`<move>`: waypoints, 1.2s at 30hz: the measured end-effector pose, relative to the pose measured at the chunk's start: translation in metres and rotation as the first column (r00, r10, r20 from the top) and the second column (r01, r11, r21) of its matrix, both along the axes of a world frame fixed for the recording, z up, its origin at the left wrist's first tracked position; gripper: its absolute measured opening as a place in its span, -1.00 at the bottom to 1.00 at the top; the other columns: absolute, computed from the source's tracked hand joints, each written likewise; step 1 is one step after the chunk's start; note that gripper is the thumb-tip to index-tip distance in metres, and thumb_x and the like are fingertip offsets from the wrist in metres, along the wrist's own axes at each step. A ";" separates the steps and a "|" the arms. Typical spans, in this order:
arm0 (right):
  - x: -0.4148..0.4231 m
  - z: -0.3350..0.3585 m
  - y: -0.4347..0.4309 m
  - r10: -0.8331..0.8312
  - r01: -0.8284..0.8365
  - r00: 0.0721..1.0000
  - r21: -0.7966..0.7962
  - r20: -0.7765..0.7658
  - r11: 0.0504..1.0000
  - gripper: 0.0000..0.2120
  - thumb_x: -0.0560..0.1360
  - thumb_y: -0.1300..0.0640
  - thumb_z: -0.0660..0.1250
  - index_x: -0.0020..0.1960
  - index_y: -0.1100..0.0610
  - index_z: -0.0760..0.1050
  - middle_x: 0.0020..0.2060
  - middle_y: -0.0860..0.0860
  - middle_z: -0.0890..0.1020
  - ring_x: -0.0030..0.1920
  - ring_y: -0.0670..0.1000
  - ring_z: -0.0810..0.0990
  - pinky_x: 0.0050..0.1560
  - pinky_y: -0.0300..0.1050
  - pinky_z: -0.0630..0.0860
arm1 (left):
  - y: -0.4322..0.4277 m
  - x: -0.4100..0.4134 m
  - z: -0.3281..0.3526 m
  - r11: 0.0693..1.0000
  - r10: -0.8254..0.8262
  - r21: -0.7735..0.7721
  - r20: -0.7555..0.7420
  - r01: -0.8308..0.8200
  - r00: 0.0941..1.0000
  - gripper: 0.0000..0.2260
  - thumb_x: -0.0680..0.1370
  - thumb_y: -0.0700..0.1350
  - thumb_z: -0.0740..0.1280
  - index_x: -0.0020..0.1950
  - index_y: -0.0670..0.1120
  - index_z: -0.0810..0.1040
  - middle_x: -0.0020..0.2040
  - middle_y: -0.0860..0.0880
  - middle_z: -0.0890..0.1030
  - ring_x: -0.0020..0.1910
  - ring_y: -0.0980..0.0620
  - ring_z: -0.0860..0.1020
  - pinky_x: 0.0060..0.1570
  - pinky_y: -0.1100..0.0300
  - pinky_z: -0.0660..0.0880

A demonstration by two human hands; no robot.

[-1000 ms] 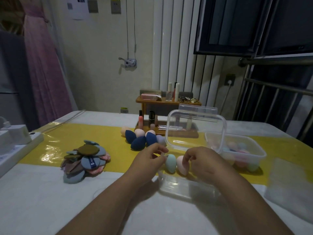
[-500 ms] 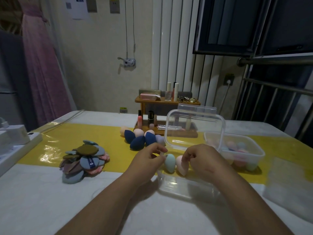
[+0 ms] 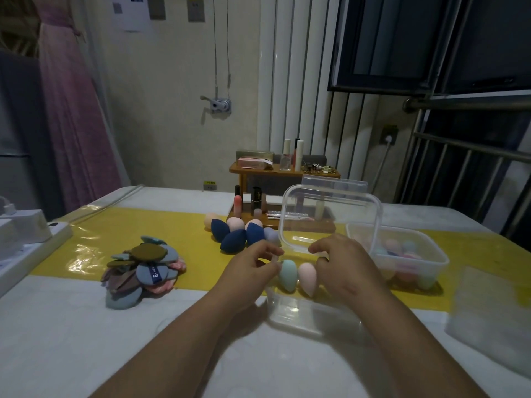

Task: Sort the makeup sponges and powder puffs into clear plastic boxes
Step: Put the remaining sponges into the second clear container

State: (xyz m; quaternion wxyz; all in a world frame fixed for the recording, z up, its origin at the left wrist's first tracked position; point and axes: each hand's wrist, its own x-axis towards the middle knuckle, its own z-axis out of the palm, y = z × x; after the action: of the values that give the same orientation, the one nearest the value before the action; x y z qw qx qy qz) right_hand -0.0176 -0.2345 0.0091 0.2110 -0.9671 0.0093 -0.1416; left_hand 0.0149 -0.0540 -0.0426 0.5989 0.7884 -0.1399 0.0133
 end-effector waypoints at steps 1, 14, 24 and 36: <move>0.001 -0.001 -0.001 0.004 -0.005 1.000 -0.008 -0.019 1.000 -0.66 0.54 0.20 0.27 0.24 -0.07 0.58 0.23 -0.04 0.54 0.27 0.04 0.42 0.25 -0.06 0.41 | 0.000 0.002 -0.001 1.000 0.005 -0.010 0.005 -0.005 1.000 -0.86 0.58 -0.04 0.35 0.11 0.17 0.55 0.04 0.09 0.61 -0.02 0.11 0.61 -0.13 0.28 0.52; 0.008 -0.008 -0.005 0.015 -0.016 0.999 -0.028 -0.033 0.999 -0.58 0.51 0.22 0.30 0.32 -0.08 0.54 0.27 -0.05 0.52 0.31 0.06 0.39 0.34 -0.05 0.38 | 0.028 0.034 -0.011 0.584 0.434 0.714 0.127 -0.386 0.892 -0.49 0.49 0.25 0.26 0.44 0.20 0.37 0.51 -0.06 0.30 0.48 -0.12 0.24 0.32 -0.12 0.31; 0.008 -0.009 -0.006 0.016 -0.016 0.999 -0.014 -0.037 1.000 -0.57 0.51 0.22 0.31 0.33 -0.08 0.53 0.28 -0.07 0.50 0.31 0.04 0.38 0.36 -0.03 0.37 | 0.026 0.029 -0.005 0.598 0.453 0.676 0.158 -0.431 0.877 -0.58 0.43 0.16 0.33 0.29 0.20 0.50 0.23 0.04 0.50 0.18 -0.01 0.47 0.02 0.04 0.32; 0.008 -0.009 -0.007 0.018 -0.016 0.999 0.035 -0.031 0.999 -0.59 0.52 0.22 0.30 0.31 -0.08 0.54 0.27 -0.06 0.52 0.31 0.03 0.39 0.36 -0.03 0.37 | 0.022 0.015 0.002 0.796 0.592 -0.023 0.235 -0.604 0.771 -0.88 0.52 -0.22 0.39 -0.15 -0.03 0.53 -0.04 -0.05 0.53 -0.16 0.13 0.49 -0.28 0.31 0.35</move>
State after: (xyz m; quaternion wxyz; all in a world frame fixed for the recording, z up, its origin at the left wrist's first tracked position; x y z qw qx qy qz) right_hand -0.0095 -0.2411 0.0001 0.2291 -0.9654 0.0069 -0.1244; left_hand 0.0295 -0.0324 -0.0404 0.5219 0.8005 0.0495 0.2904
